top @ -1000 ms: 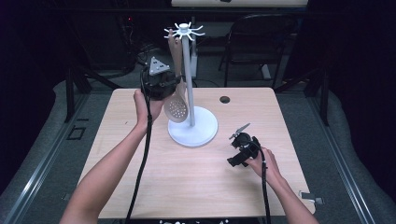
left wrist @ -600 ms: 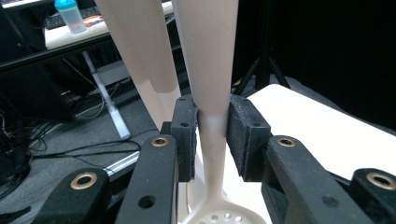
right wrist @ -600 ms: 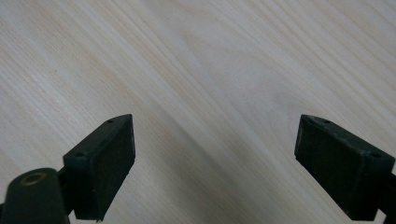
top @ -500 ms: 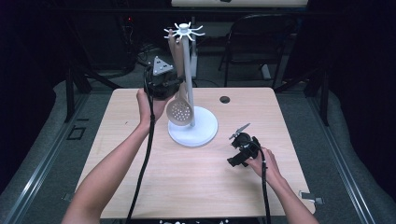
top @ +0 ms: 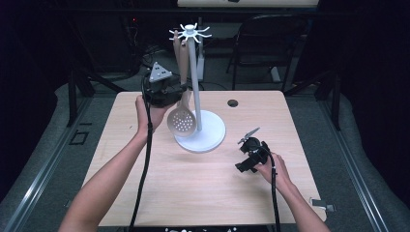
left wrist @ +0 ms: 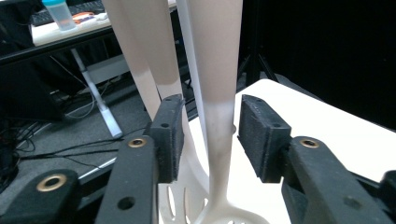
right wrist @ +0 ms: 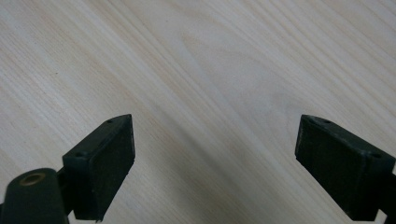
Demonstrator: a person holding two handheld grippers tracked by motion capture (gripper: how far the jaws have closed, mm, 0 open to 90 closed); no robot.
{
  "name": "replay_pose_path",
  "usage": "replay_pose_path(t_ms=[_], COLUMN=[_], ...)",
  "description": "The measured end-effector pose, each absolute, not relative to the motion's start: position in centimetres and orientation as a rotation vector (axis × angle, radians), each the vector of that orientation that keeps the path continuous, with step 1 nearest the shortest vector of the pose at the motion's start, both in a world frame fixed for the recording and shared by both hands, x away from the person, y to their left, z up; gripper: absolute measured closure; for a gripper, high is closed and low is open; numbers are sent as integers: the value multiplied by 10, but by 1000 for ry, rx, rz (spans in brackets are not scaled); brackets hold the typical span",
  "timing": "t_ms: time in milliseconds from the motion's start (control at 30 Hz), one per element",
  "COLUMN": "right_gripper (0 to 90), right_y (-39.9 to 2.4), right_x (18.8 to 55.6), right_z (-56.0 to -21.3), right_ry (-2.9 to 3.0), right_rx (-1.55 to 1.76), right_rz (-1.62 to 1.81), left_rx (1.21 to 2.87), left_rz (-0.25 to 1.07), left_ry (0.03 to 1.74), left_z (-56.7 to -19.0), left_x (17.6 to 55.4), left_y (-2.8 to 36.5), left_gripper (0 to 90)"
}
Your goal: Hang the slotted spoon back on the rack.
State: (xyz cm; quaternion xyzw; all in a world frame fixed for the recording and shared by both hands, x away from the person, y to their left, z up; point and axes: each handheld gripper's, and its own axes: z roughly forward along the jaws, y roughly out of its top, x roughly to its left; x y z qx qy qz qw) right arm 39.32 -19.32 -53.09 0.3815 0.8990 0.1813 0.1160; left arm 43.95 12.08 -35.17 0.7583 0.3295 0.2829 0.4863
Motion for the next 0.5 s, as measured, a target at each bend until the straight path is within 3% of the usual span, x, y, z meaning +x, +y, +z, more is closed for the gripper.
replay_pose_path(t_ms=[100, 167, 200, 500], right_gripper=[115, 115, 115, 115], right_y=[-193, -193, -193, -193], right_x=[393, 393, 393, 393], right_z=[-530, -530, -531, -530], right_ry=[2631, 2631, 2631, 2632], right_rx=[1106, 1108, 1116, 1115], right_rz=[517, 516, 532, 531], left_rx=[1874, 1882, 1892, 1920], left_rz=[685, 687, 689, 683], left_ry=[817, 823, 830, 879], left_z=[-352, -353, -354, -371], left_x=[436, 434, 430, 413], left_y=[125, 127, 130, 150], left_gripper=[450, 420, 338, 200])
